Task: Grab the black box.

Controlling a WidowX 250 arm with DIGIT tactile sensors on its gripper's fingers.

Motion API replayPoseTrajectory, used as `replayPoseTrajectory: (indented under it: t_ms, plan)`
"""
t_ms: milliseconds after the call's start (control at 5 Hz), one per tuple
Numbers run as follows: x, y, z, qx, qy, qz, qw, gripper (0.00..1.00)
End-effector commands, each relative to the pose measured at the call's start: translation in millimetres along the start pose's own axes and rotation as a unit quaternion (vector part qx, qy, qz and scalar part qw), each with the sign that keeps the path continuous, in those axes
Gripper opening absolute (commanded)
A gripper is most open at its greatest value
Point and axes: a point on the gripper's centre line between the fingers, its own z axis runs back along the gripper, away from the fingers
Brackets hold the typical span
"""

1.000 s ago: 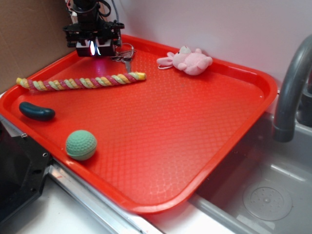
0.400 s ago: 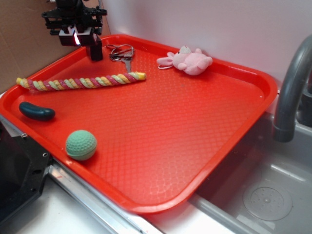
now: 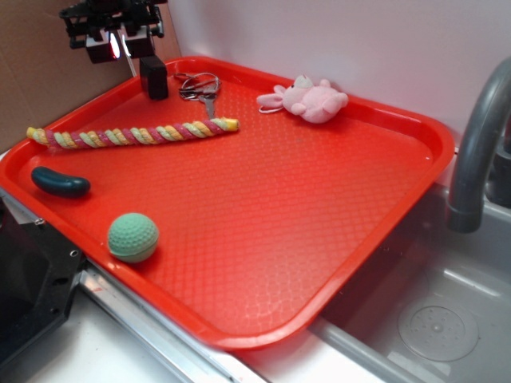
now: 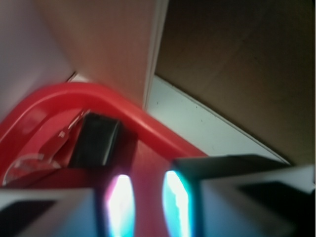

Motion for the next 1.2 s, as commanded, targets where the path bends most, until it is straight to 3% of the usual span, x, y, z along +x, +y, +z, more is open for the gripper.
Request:
replayPoseTrajectory:
  t_ms: [0,1000]
  plan:
    - [23.7,-10.1,4.6,-0.019,-0.057,0.009,0.998,1.00]
    - [11.6,-23.4,-10.2,-0.014,-0.032,-0.016,0.999,1.00]
